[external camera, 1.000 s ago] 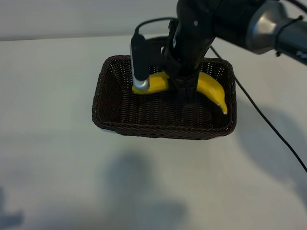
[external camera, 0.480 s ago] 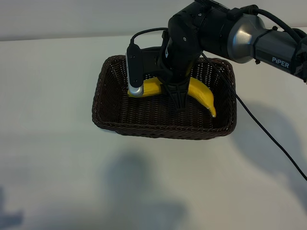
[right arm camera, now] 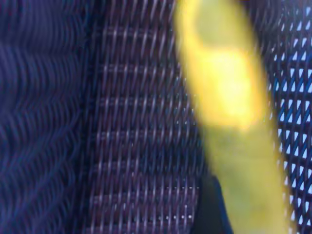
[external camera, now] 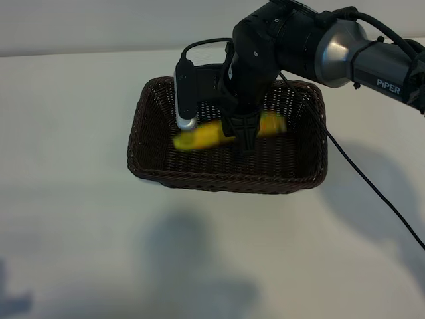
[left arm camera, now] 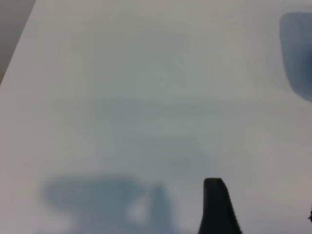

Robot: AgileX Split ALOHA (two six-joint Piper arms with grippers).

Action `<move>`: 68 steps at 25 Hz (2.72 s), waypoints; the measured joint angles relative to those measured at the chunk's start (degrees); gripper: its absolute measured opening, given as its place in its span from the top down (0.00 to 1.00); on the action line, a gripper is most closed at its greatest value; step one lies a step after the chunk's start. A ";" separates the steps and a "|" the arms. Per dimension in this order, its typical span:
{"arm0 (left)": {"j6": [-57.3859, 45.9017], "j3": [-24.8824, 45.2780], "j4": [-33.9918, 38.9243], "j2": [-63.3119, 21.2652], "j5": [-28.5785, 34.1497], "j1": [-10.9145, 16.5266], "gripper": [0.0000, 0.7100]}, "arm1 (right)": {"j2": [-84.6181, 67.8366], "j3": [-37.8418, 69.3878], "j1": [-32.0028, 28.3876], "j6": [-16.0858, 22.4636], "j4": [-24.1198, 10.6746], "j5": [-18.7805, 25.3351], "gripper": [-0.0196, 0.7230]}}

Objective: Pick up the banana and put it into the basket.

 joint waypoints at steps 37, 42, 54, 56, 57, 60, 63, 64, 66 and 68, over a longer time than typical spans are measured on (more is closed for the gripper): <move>-0.06 0.00 0.00 0.00 0.00 0.00 0.32 | -6.09 0.00 -30.03 53.68 5.45 13.44 0.29; -0.01 0.00 0.00 0.00 0.00 0.00 0.32 | -6.09 0.00 -34.67 58.36 5.39 20.05 0.29; -0.01 0.00 0.00 0.00 0.00 0.00 0.32 | -12.95 3.52 -35.41 54.95 0.56 22.49 0.29; -0.01 0.00 0.00 0.00 0.00 0.00 0.32 | -17.02 7.50 -35.41 54.95 -1.77 22.49 0.29; -0.01 0.00 0.00 0.00 0.00 0.00 0.32 | -19.36 9.46 -35.41 54.95 -2.46 22.49 0.29; -0.01 0.00 0.00 0.00 0.00 0.00 0.32 | -26.17 17.31 -35.41 54.95 -3.15 22.56 0.29; -0.01 0.00 0.00 0.00 0.00 0.00 0.32 | -32.88 24.65 -35.41 54.94 -3.15 22.61 0.29; -0.01 0.00 0.00 0.00 0.00 0.00 0.32 | -35.24 26.67 -35.41 54.94 -3.15 22.65 0.29; -0.01 0.00 0.00 0.00 0.00 0.00 0.32 | -39.98 31.11 -35.41 54.94 -3.15 22.79 0.29; -0.01 0.00 0.00 0.00 0.00 0.00 0.32 | -44.47 34.69 -35.41 54.94 -2.98 22.98 0.29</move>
